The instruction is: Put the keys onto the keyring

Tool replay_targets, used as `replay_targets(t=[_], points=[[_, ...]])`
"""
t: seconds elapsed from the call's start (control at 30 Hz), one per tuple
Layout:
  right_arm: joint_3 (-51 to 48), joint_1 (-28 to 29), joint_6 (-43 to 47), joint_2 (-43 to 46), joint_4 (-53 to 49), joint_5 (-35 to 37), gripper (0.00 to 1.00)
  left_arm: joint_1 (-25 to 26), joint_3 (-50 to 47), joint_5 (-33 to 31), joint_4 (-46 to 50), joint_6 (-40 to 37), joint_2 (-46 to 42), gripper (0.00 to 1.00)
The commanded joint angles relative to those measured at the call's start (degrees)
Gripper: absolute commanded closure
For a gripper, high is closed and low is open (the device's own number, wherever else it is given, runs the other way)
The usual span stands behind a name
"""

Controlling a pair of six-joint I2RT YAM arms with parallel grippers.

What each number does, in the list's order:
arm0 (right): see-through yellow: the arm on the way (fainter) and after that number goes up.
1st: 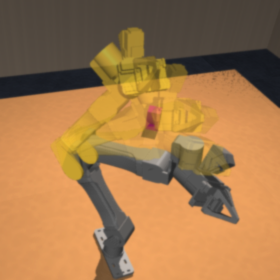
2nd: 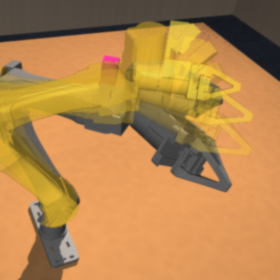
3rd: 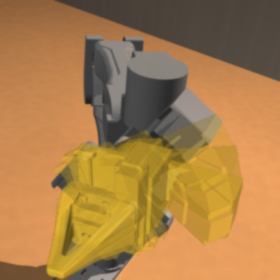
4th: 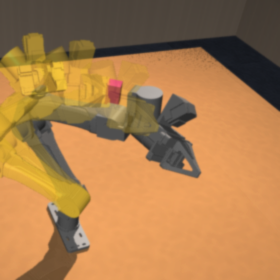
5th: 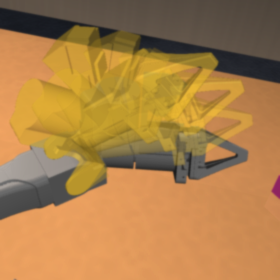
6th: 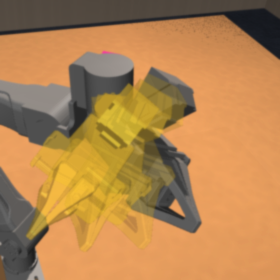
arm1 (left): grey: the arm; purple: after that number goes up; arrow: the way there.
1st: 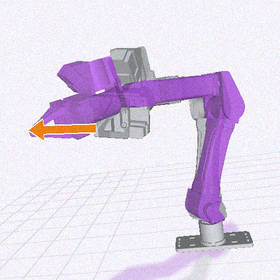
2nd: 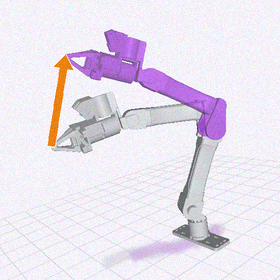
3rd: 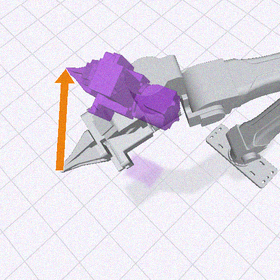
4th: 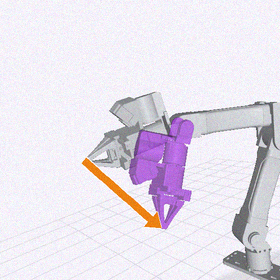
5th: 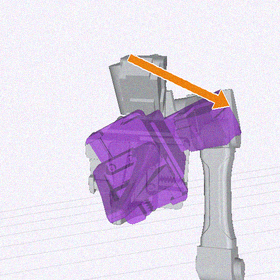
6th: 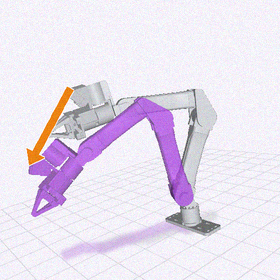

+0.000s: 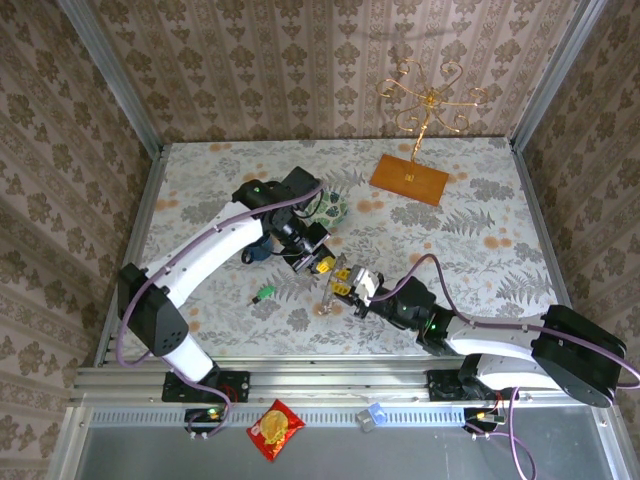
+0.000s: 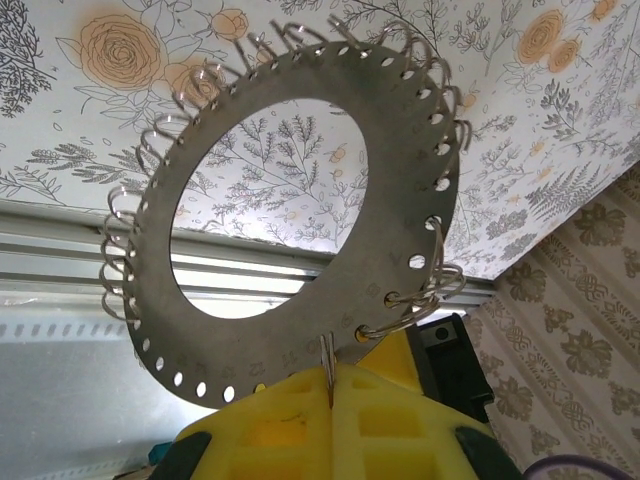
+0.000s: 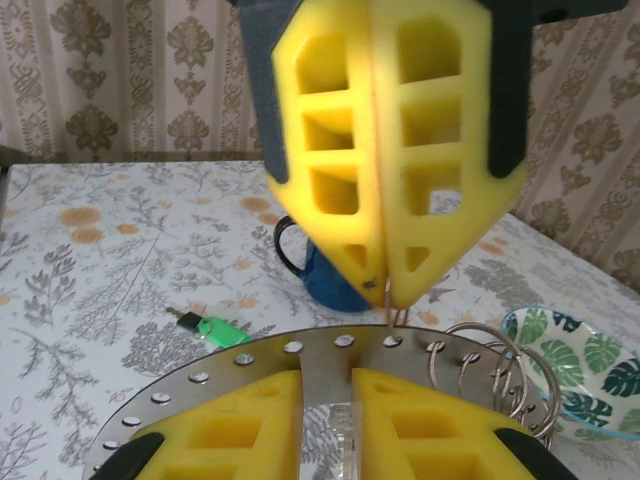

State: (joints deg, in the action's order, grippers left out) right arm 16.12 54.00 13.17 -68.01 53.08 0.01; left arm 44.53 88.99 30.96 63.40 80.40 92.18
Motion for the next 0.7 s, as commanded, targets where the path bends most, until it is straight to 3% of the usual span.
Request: replay_targets(t=[0.0, 0.67], points=[[1.6, 0.1, 0.2, -0.1, 3.6, 3.6, 0.79, 0.1, -0.6, 1.2, 0.7, 5.0, -2.4, 1.00], [2.7, 0.1, -0.4, 0.2, 5.0, 3.0, 0.77, 2.3, -3.3, 2.1, -3.3, 9.2, -3.9, 1.00]])
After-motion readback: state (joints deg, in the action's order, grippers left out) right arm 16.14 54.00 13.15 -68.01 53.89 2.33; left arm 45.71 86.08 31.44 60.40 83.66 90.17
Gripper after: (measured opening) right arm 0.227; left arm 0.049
